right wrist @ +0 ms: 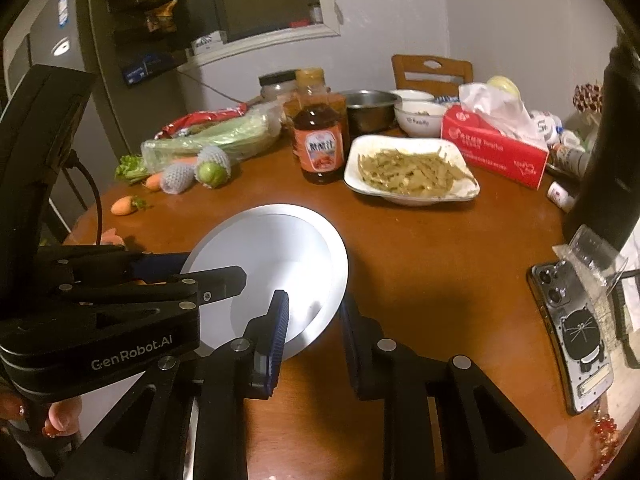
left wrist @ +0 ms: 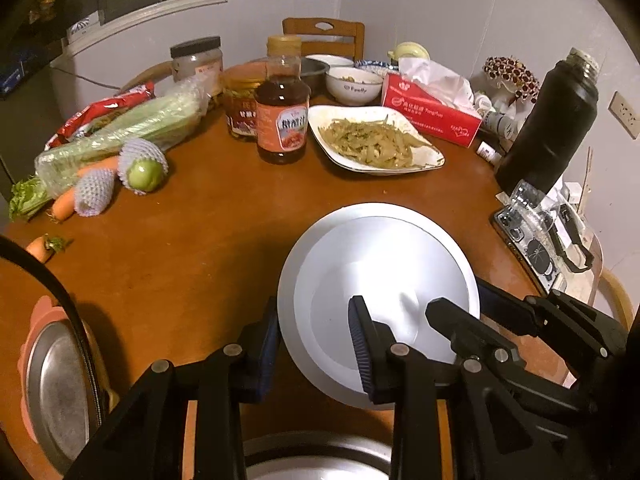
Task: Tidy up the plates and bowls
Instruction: 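Lift the second red-and-white bowl with the left gripper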
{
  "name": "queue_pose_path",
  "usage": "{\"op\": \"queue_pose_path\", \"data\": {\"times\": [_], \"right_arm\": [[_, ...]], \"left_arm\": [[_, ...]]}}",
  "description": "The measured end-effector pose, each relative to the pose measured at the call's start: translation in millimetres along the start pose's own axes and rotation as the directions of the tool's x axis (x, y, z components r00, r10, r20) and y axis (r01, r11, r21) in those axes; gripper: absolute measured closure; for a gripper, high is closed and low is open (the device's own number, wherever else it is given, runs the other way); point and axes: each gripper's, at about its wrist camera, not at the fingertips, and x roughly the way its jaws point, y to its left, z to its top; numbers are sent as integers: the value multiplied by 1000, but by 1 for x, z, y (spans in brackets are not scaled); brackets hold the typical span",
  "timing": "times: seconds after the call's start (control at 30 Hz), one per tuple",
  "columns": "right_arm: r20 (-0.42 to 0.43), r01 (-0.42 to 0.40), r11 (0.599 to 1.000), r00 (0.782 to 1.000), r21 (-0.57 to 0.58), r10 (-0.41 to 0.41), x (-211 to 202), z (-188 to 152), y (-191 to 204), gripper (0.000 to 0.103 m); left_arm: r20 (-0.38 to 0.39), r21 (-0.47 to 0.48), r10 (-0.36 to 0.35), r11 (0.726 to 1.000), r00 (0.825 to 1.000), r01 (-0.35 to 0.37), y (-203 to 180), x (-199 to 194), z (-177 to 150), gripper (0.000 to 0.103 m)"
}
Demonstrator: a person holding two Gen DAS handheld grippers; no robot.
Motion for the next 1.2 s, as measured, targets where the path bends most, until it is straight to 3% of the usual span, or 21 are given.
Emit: {"op": "queue_pose_path", "data": {"times": [1.2], "right_arm": [[140, -37, 991, 989, -130, 55, -85, -3, 81, 75]], "left_arm": [[172, -45, 50, 998, 984, -43, 27, -116, -48, 69]]}}
